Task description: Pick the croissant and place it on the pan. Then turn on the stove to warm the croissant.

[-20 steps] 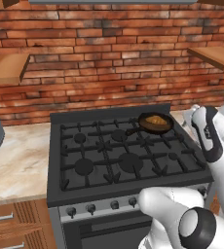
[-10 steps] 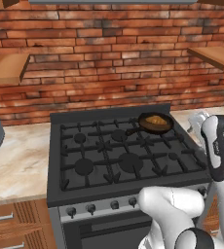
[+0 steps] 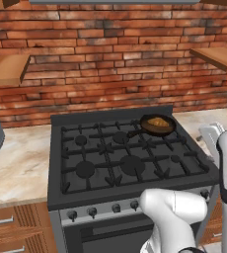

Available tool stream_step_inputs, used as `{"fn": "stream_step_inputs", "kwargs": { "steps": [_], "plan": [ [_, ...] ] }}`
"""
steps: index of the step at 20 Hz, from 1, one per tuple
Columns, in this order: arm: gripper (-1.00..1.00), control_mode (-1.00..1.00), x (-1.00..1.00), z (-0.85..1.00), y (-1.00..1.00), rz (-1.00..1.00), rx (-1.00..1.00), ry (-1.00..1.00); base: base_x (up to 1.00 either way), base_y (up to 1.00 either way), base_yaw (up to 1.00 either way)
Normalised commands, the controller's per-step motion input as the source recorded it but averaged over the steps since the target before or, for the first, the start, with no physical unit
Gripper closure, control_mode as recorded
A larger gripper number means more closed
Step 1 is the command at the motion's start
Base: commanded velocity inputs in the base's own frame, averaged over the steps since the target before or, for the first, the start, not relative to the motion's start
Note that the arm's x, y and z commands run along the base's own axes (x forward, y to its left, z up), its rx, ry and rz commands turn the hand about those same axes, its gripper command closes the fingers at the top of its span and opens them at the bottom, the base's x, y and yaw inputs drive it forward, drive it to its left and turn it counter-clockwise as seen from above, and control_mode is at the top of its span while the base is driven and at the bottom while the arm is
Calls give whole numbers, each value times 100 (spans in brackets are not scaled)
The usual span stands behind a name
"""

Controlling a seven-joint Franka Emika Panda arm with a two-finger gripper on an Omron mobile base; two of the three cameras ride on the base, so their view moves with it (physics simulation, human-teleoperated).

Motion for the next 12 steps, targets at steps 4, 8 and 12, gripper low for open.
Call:
{"fn": "stream_step_inputs", "kwargs": {
  "steps": [4,8,12],
  "plan": [
    [-100,-100,-33,-8,0,4,0,-8,0,0,0],
    [-100,-100,-28,-10,-2,4,0,-8,0,0,0],
    [-100,-100,-24,-12,-5,4,0,-7,0,0,0]
  ]
}}
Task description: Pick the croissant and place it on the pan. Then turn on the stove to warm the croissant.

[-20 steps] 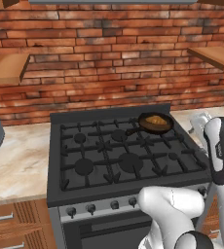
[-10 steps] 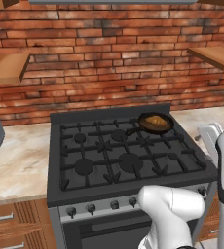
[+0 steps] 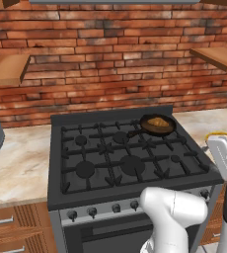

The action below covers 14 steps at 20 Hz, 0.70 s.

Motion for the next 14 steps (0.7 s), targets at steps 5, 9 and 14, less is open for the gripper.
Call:
{"fn": "stream_step_inputs", "kwargs": {
  "steps": [5,9,14],
  "plan": [
    [-100,-100,-19,-16,-3,3,0,-9,0,0,0],
    [-100,-100,-20,-25,-1,4,0,-12,0,0,0],
    [-100,-100,-17,-30,0,4,0,-15,0,0,0]
  ]
}}
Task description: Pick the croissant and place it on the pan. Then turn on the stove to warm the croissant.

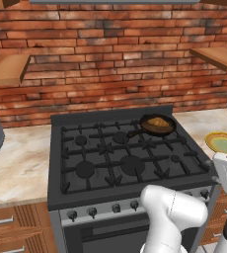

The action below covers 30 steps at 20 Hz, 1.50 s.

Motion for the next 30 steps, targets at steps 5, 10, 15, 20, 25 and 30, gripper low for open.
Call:
{"fn": "stream_step_inputs", "kwargs": {
  "steps": [5,10,15,20,25,30],
  "plan": [
    [-100,-100,-10,-27,0,2,0,-13,0,0,0],
    [-100,-100,0,-27,0,0,0,-10,0,0,0],
    [-100,-100,0,-26,0,1,0,-9,0,0,0],
    [-100,-100,-4,-26,-4,2,0,-9,0,0,0],
    [-100,-100,-6,-27,-4,2,0,-10,0,0,0],
    [-100,-100,-8,-28,-3,2,0,-13,0,0,0]
  ]
}}
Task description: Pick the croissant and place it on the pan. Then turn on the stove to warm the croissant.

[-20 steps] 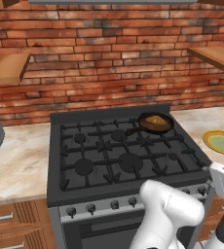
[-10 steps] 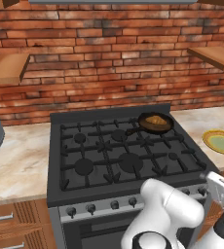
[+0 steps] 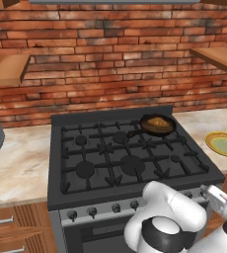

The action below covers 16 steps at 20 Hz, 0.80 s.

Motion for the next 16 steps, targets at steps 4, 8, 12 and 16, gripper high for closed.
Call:
{"fn": "stream_step_inputs", "kwargs": {
  "steps": [4,8,12,16],
  "plan": [
    [-100,-100,-3,-26,-1,2,0,-13,0,0,0],
    [-100,-100,0,-24,0,1,0,-14,0,0,0],
    [-100,-100,0,-9,-1,0,0,-10,0,0,0],
    [-100,-100,0,0,-20,0,0,-4,0,0,0]
  ]
}}
